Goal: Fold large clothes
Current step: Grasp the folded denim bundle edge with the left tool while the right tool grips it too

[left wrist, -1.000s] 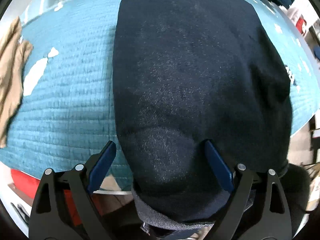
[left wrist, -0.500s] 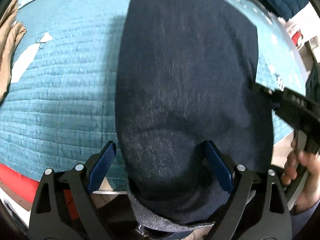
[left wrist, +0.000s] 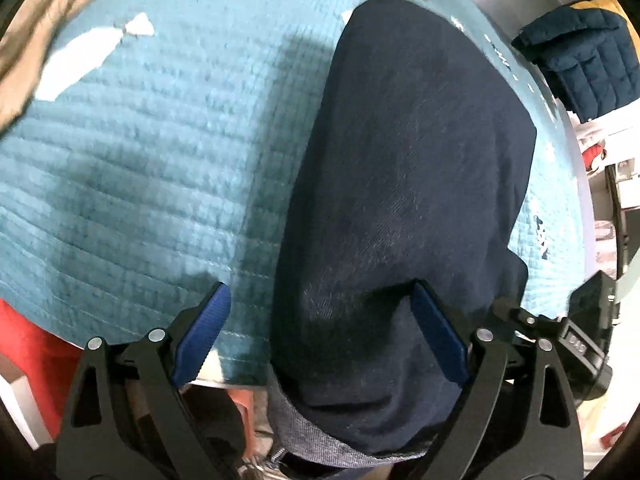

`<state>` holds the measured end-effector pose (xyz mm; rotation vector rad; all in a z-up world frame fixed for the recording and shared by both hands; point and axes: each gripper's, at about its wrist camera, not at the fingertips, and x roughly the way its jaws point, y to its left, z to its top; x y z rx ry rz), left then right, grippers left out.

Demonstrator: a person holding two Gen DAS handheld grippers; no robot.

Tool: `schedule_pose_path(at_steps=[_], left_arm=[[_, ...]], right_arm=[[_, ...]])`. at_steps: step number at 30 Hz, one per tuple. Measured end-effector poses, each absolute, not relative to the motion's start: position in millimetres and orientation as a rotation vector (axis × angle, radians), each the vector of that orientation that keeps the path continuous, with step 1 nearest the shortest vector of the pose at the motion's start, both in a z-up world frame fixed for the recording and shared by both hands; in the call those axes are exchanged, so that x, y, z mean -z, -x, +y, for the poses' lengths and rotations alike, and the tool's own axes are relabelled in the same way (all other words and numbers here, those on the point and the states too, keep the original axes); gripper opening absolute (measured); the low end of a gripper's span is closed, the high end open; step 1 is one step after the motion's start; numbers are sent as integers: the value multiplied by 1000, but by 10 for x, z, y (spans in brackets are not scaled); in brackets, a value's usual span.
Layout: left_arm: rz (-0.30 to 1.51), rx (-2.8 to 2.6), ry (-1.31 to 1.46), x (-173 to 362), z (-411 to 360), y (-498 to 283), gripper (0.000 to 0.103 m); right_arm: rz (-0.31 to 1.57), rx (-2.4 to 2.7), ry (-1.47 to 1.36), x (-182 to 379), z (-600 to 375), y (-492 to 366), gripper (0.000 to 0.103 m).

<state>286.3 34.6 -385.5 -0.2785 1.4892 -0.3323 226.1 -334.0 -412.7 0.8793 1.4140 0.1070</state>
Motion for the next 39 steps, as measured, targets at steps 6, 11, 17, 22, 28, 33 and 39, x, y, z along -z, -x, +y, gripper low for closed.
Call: schedule_pose_path(at_steps=[6,11,17,22,28,33,39], left_arm=[[1548,406,168,3988,126,-2784,93],[1548,407,164,3996,97,-2786,93],[1537,410,150,4085,-276,-2721,92],[1524,419,165,4038,-317,-2746,84],[1511,432,150,3981,-215,-2732,74],[1441,465,136,3770,-131,-2692,54],[1315,490,119,3454,8,-2650,47]], right_arm=[[1392,-172,-917,4127,-3287,-2321,82],[1363,-236,-998,4144,-3225,-2328,79],[1358,-197,-985,4231,-3128,-2390,83],[1268,-342,-1049,4110,-3066,-2371,62],[1324,-266,-1036,4276,-3032,-2371,60],[1275,-296,-900,3985,-2853,-2379,19],[1221,-320,-873,3727,-2745,-2344,18]])
